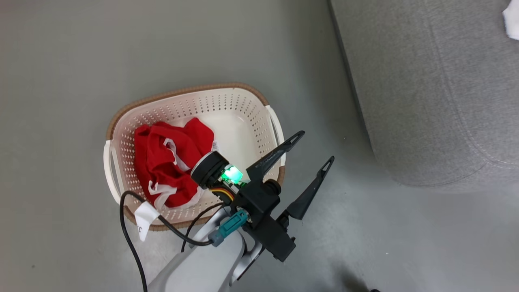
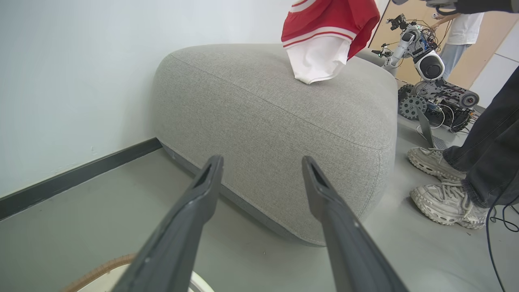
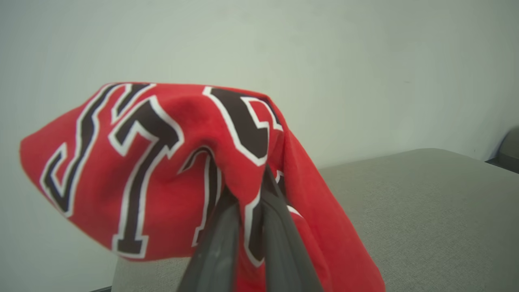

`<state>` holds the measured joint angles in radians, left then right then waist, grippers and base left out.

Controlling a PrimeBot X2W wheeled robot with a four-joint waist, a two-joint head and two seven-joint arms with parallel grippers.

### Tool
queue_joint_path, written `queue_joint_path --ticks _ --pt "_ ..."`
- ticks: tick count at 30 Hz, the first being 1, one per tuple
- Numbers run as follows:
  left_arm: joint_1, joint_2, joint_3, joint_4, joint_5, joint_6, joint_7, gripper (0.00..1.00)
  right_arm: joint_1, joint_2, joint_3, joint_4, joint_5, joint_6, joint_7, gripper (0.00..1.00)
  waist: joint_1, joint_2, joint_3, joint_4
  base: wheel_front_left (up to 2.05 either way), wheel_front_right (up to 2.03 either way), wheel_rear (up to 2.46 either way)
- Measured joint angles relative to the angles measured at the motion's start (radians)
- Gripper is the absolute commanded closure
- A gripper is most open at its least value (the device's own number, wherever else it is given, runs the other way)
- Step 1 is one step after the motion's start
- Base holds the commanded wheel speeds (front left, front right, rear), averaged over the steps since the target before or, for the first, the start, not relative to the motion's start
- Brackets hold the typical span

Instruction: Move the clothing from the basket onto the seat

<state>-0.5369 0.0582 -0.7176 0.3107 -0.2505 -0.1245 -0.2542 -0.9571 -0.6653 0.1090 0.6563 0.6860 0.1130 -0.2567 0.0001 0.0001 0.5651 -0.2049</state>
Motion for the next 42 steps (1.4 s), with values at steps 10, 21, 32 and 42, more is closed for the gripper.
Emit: queue_joint_path --ticks 10,21,32,42 --pt "-0.039 -0.001 -0.034 -0.005 0.000 0.000 0.000 0.00 -0.128 -0.085 -0.072 0.072 -0.010 -0.007 0.000 1.00 -0.0001 0.0000 0.103 0.035 0.00 0.00 0.00" --pt "-0.067 -0.001 -0.049 -0.008 -0.002 0.000 0.000 0.00 -0.168 -0.149 -0.150 0.160 -0.015 -0.033 0.000 1.00 -0.0001 0.0000 0.180 0.070 0.00 0.00 0.00" --pt "-0.079 -0.002 -0.050 -0.006 -0.002 0.000 0.000 0.00 -0.155 -0.095 -0.149 0.229 -0.015 -0.044 0.000 1.00 -0.0001 0.0000 0.232 0.090 0.00 0.00 0.00" --pt "-0.080 -0.002 -0.054 -0.003 -0.033 0.000 0.000 0.00 -0.141 -0.014 -0.098 0.274 -0.016 -0.008 0.000 0.74 -0.0001 0.0000 0.228 0.108 0.00 0.00 0.00"
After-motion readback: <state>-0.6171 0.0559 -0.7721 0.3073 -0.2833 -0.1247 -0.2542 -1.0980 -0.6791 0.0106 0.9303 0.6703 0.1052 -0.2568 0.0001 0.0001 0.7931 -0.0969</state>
